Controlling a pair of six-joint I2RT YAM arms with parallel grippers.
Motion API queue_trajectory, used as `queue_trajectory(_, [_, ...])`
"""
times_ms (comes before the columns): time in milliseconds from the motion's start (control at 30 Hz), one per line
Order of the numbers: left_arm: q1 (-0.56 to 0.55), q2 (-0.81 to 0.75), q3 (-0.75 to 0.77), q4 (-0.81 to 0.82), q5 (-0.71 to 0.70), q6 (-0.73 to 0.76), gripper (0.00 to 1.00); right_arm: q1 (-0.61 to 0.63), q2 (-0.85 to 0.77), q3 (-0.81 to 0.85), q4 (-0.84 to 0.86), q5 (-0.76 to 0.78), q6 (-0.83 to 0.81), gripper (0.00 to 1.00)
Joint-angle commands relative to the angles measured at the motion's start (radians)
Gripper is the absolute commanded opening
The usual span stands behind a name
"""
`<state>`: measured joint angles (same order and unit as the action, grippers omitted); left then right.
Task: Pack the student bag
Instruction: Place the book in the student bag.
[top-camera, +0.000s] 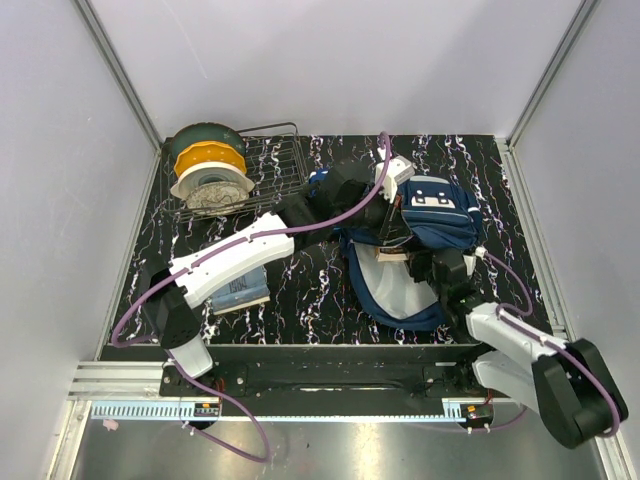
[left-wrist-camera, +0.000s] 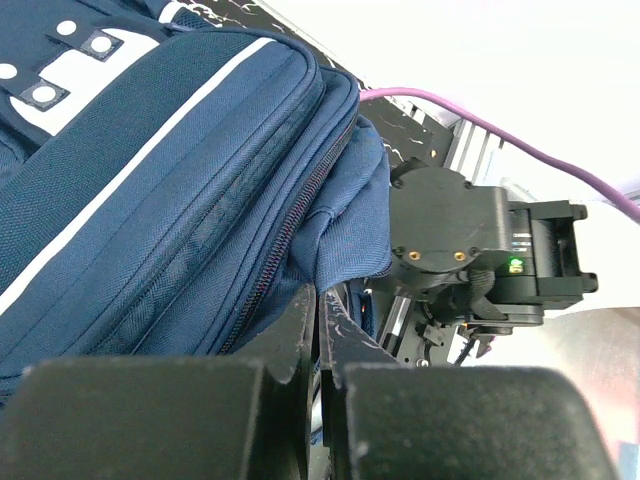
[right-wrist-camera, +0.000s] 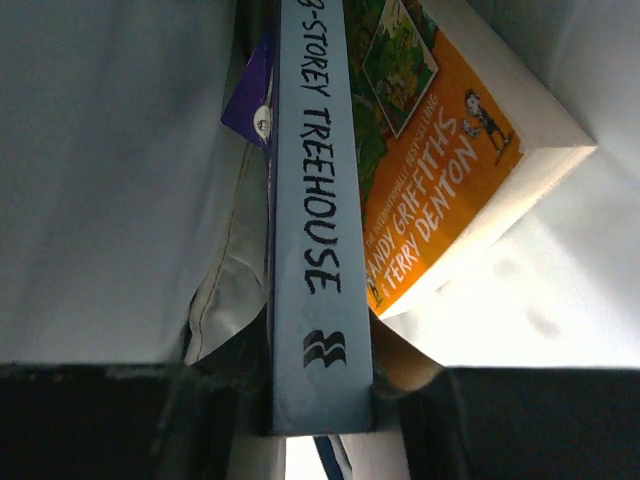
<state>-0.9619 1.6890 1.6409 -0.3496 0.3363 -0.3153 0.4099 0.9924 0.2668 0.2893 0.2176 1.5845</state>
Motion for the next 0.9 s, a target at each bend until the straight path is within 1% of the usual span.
queue_trajectory(0, [-0.008,-0.104,0.031,0.161,0.063,-0.036,0.0,-0.01,0.127,0.057,0.123,-0.001,0.019,0.19])
queue_trajectory(133, [-0.009,-0.089,0.054,0.158,0.058,-0.033,0.0,-0.01,0.248,0.081,0.232,-0.006,0.032,0.26])
queue_trajectory(200, [-0.008,-0.088,0.06,0.15,0.058,-0.031,0.0,-0.011,0.305,0.069,0.306,0.012,0.043,0.34])
queue_trajectory(267, [-0.008,-0.089,0.06,0.146,0.049,-0.028,0.0,-0.028,0.339,0.06,0.321,0.013,0.049,0.4])
queue_trajectory(333, [-0.008,-0.095,0.059,0.138,0.04,-0.021,0.0,-0.033,0.332,0.054,0.329,-0.004,0.026,0.45])
queue_trajectory(367, [-0.006,-0.098,0.057,0.132,0.032,-0.018,0.0,-0.031,0.321,0.054,0.294,-0.006,0.02,0.5])
queue_trajectory(400, [-0.006,-0.1,0.054,0.13,0.027,-0.015,0.0,-0.031,0.312,0.054,0.274,-0.007,0.019,0.58])
queue_trajectory(467, [-0.001,-0.104,0.045,0.13,0.018,-0.011,0.0,-0.031,0.261,0.029,0.258,-0.006,0.006,0.66])
queue_trajectory(500, [0.0,-0.104,0.042,0.13,0.015,-0.013,0.0,-0.031,0.24,0.019,0.245,-0.006,-0.007,0.71])
queue_trajectory(600, [0.002,-0.104,0.037,0.132,0.013,-0.013,0.0,-0.031,0.12,-0.003,0.144,-0.017,-0.049,0.79])
queue_trajectory(633, [0.003,-0.103,0.036,0.135,0.013,-0.013,0.0,-0.031,0.053,-0.001,0.105,-0.023,-0.06,0.82])
queue_trajectory(667, [0.003,-0.101,0.034,0.135,0.012,-0.011,0.0,-0.031,0.019,0.0,0.017,-0.026,-0.064,0.84])
queue_trajectory(700, [0.005,-0.101,0.034,0.135,0.012,-0.011,0.0,-0.031,-0.019,-0.001,-0.021,-0.03,-0.07,0.84])
queue_trajectory(733, [0.005,-0.098,0.034,0.133,0.012,-0.01,0.0,-0.031,-0.096,-0.005,-0.056,-0.027,-0.092,0.85])
queue_trajectory(767, [0.006,-0.098,0.036,0.133,0.01,-0.008,0.0,-0.031,-0.131,-0.005,-0.143,-0.026,-0.098,0.86])
queue_trajectory(867, [0.008,-0.095,0.03,0.136,0.003,-0.007,0.0,-0.031,-0.268,-0.012,-0.266,-0.023,-0.113,0.88])
